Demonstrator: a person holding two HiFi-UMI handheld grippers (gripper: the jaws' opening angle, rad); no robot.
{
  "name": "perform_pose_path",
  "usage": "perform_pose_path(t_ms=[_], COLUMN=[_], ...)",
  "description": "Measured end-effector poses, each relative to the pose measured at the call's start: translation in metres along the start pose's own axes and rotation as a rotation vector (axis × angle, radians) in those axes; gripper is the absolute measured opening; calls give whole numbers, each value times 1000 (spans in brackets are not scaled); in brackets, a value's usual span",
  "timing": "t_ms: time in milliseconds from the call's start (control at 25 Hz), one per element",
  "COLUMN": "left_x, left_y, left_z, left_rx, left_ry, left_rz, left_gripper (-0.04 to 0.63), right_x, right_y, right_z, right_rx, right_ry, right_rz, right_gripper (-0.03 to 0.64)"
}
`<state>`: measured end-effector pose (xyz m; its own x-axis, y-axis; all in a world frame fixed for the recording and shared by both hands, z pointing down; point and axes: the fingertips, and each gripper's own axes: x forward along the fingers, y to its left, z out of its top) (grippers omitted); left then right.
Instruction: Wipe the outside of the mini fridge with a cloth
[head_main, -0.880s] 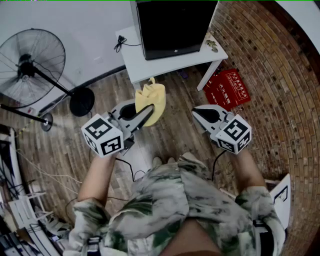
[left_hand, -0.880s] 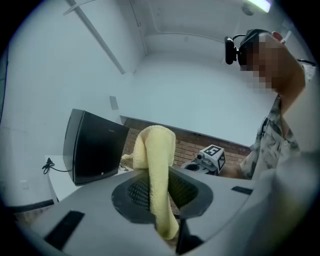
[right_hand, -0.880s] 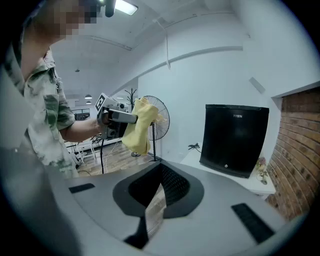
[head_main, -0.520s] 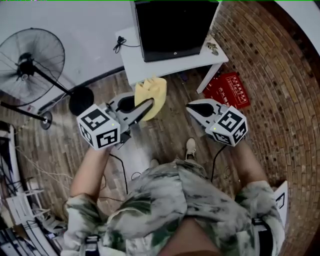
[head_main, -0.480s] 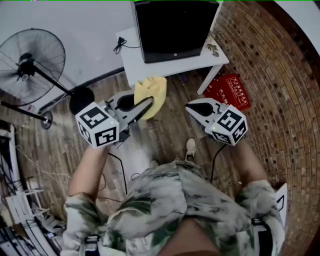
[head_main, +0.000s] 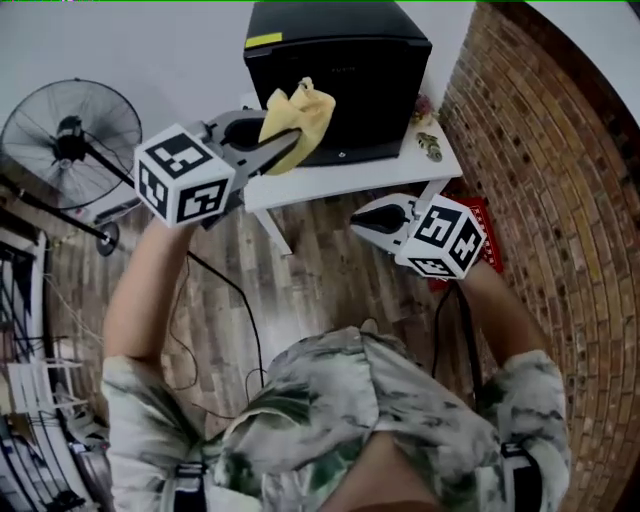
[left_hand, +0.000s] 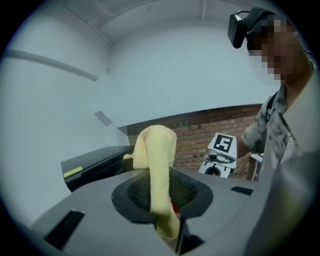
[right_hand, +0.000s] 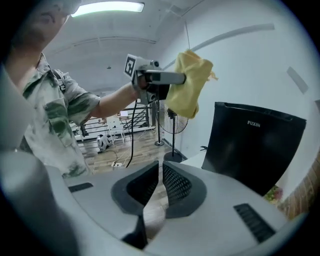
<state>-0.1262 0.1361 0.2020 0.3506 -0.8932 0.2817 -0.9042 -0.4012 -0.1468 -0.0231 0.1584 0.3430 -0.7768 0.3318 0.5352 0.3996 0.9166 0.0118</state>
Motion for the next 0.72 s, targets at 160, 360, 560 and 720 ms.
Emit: perform_pose_path(t_ms=[160,360,560,720], left_x=[50,108,149,182], left_y=[38,79,129,168], left_z=[42,77,104,122], left_rx=[121,228,319,430], left_ry=[64,135,187,233], left_rz=[76,134,140,124], left_gripper=[78,78,78,78], right_x=[-14,-16,4,28], right_y=[-36,-62,-93,-121], right_z=[-16,-21,-4,16], right_rx=[-15,-54,-59,-73], right_ry=[39,72,68,71], right_rz=[38,90,109,90], right_gripper=[61,61,61,61])
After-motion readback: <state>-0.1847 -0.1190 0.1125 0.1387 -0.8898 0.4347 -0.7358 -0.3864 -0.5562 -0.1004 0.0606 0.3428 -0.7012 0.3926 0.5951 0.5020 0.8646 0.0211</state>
